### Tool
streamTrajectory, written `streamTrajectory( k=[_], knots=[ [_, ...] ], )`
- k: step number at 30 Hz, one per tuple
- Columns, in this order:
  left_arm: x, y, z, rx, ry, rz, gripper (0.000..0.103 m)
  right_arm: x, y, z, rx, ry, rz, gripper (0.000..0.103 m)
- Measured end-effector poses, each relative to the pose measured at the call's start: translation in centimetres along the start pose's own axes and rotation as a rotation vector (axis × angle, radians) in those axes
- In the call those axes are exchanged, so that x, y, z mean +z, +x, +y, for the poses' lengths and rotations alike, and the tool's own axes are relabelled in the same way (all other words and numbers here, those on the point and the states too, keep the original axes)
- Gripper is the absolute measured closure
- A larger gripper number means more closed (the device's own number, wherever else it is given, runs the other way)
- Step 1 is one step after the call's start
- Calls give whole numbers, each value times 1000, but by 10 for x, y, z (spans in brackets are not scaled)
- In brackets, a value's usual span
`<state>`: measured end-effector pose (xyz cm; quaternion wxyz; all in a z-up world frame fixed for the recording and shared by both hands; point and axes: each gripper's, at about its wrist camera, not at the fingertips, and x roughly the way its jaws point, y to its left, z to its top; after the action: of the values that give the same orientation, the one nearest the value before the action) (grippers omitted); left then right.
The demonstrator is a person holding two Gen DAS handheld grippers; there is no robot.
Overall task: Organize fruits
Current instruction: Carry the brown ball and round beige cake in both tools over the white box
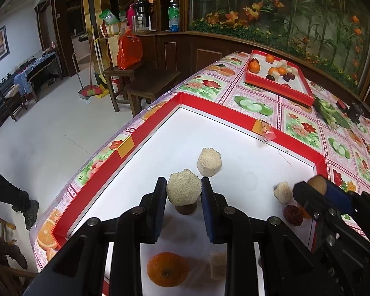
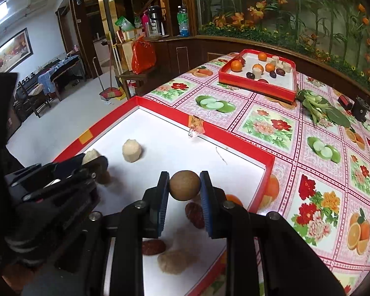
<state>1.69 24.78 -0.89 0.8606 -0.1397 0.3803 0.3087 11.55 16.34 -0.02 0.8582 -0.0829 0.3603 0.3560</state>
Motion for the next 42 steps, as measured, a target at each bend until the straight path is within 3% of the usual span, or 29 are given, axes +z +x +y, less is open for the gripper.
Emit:
streamTrajectory(
  k=[18, 23, 28, 42],
  knots=[
    [4, 6, 1, 14, 3, 8, 77, 3, 23, -7, -16, 15, 34, 76],
    [9, -6, 3, 20, -10, -42, 77, 5, 17, -7, -14, 17, 19, 76],
    [11, 2, -2, 15, -1, -17, 77, 6, 19, -4, -7, 11, 21, 76],
    [-1, -10, 23, 43, -56, -22, 77, 5, 13, 19, 40, -47, 15, 76]
  ],
)
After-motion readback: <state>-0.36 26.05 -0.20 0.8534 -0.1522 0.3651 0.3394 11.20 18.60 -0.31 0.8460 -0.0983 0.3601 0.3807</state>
